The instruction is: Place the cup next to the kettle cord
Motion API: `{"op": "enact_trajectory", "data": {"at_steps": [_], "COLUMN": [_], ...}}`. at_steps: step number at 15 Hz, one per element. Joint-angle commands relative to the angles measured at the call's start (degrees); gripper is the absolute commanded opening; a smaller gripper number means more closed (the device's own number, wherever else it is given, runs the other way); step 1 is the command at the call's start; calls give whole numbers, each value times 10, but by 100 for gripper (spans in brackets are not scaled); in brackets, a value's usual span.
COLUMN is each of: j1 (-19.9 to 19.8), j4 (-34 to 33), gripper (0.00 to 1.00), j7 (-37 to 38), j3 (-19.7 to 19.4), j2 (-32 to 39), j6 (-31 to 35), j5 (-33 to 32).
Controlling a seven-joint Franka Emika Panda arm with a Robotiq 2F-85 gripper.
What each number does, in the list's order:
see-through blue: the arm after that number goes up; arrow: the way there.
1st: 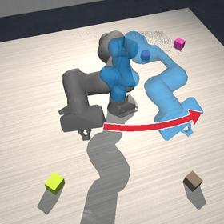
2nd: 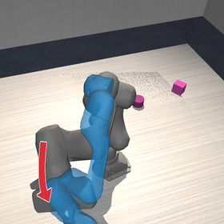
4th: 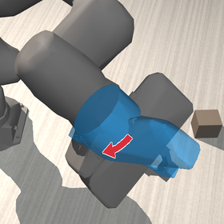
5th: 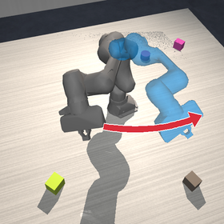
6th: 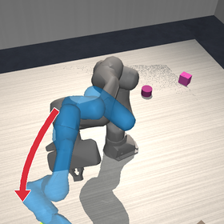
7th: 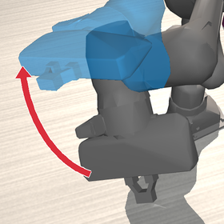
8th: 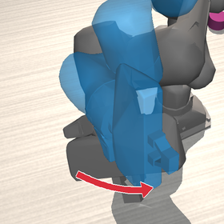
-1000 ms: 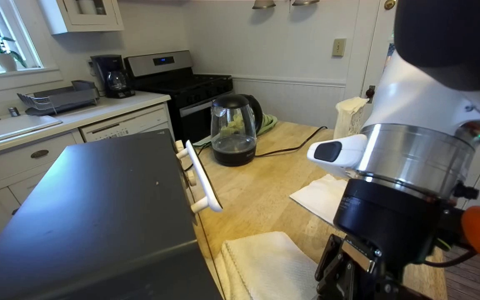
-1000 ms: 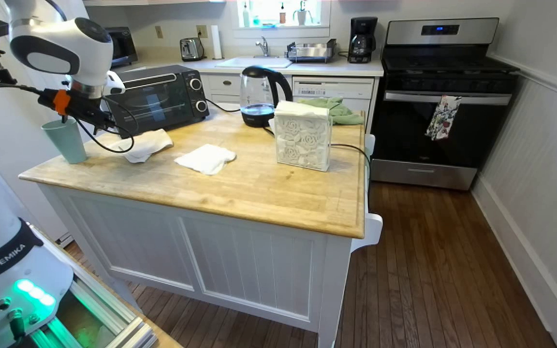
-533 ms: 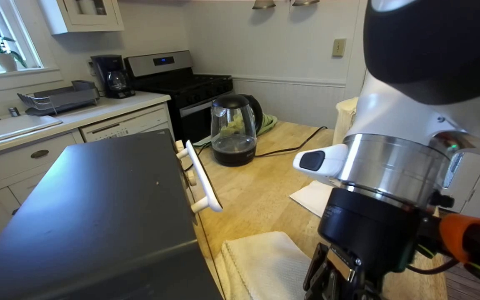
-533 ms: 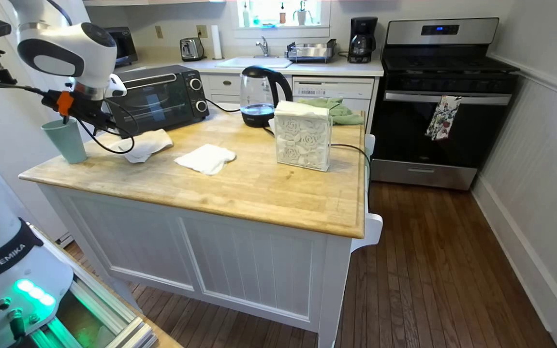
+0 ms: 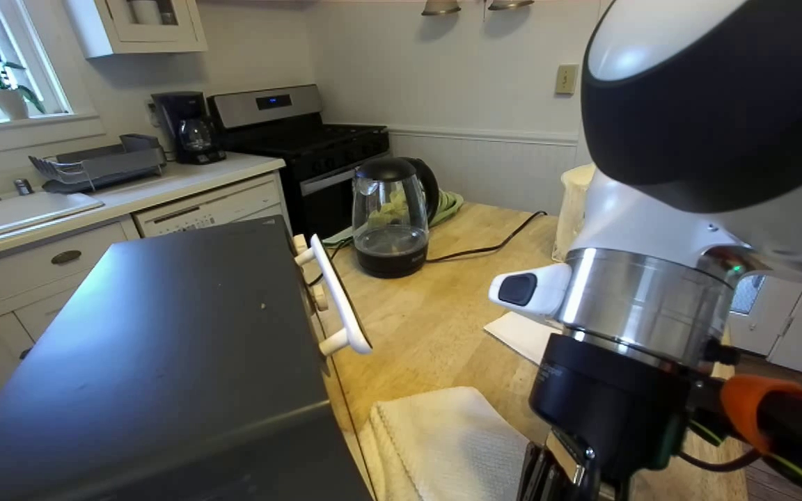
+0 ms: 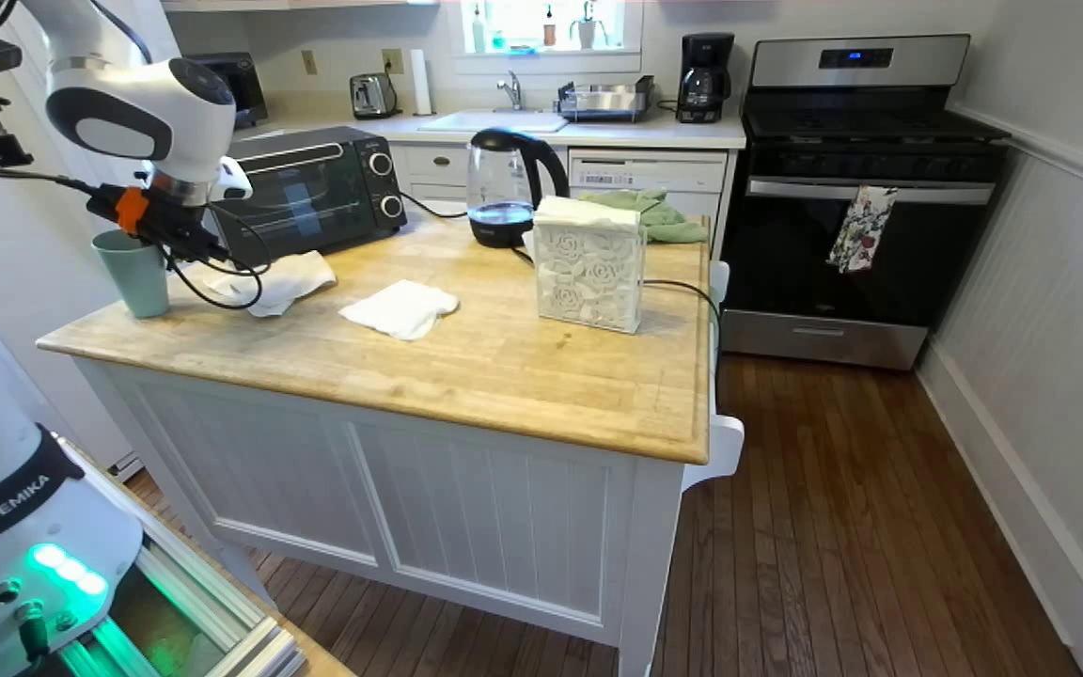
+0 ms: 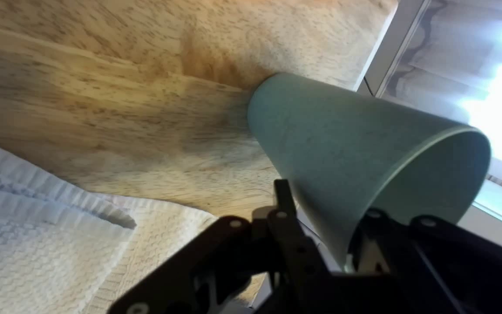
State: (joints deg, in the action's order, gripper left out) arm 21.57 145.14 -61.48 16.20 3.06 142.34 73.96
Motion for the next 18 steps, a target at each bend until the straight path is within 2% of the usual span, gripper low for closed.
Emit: {"op": "enact_trajectory", "data": {"at_steps": [1, 6, 9, 12, 13, 16, 18], "j1": [-15, -33, -53, -84, -100, -139, -192], "j4": [14, 64, 125, 191, 128, 137, 129], "gripper": [1, 1, 1, 1, 1, 1, 1], "j7": [11, 37, 72, 84, 93, 179, 268], "j3": [6, -2, -16, -43, -54, -84, -85], "j2": [-2, -30, -94, -163, -100, -148, -157], "j6": [5, -1, -14, -48, -49, -73, -90], "j5": [9, -7, -24, -71, -110, -225, -312]}}
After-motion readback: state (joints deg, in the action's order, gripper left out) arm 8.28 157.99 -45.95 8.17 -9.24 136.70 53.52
